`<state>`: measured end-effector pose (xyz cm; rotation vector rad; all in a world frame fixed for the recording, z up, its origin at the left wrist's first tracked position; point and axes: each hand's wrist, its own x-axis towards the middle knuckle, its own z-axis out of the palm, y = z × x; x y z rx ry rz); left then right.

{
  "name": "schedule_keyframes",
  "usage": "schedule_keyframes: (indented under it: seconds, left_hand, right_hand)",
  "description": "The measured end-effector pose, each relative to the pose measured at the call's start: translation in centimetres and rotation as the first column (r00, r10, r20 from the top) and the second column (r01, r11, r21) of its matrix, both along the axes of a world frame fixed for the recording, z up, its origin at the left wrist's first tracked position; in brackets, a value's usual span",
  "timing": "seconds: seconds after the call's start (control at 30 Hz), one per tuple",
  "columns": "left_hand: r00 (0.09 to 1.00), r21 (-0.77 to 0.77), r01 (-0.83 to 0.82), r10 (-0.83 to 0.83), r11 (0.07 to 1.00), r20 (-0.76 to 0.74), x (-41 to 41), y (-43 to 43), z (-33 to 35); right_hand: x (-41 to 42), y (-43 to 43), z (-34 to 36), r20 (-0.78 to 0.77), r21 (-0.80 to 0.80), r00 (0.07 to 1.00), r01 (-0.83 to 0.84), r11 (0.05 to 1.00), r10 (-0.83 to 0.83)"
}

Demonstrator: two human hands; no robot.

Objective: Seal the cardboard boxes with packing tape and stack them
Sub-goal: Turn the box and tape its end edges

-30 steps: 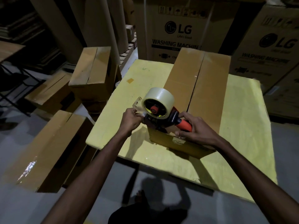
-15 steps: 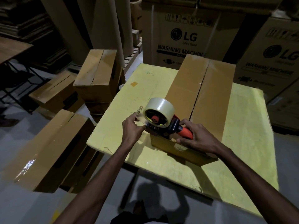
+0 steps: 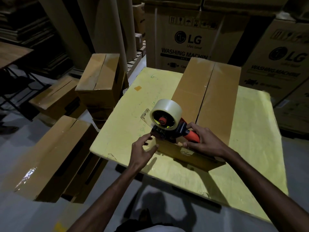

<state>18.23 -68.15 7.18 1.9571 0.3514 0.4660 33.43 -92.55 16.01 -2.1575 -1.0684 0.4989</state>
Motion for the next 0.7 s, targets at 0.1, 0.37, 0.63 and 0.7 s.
schedule_keyframes:
  seconds: [0.1,0.37,0.63,0.7]
  left_hand:
    - [1.000,-0.001,-0.023,0.023,1.000,0.000,0.7,-0.7,-0.4]
    - [0.988,0.173,-0.076,0.051,0.982,0.143,1.2,-1.0,-1.8]
    - [0.977,0.381,-0.089,0.006,0.920,0.213,3.2,1.7,-3.5]
    - [0.976,0.392,-0.070,-0.018,0.917,0.215,3.3,1.7,-3.5]
  right_hand:
    - [0.0,-0.1,0.3,0.001,0.005,1.000,0.005,1.000,-0.005]
    - [0.2,-0.1,1.2,-0.031,-0.004,0.999,-0.016,1.000,0.016]
    - [-0.4,-0.3,1.2,0.063,-0.108,0.998,-0.022,0.994,0.029]
    - [-0.7,-0.4,1.2,0.065,-0.119,0.997,-0.029,0.992,0.037]
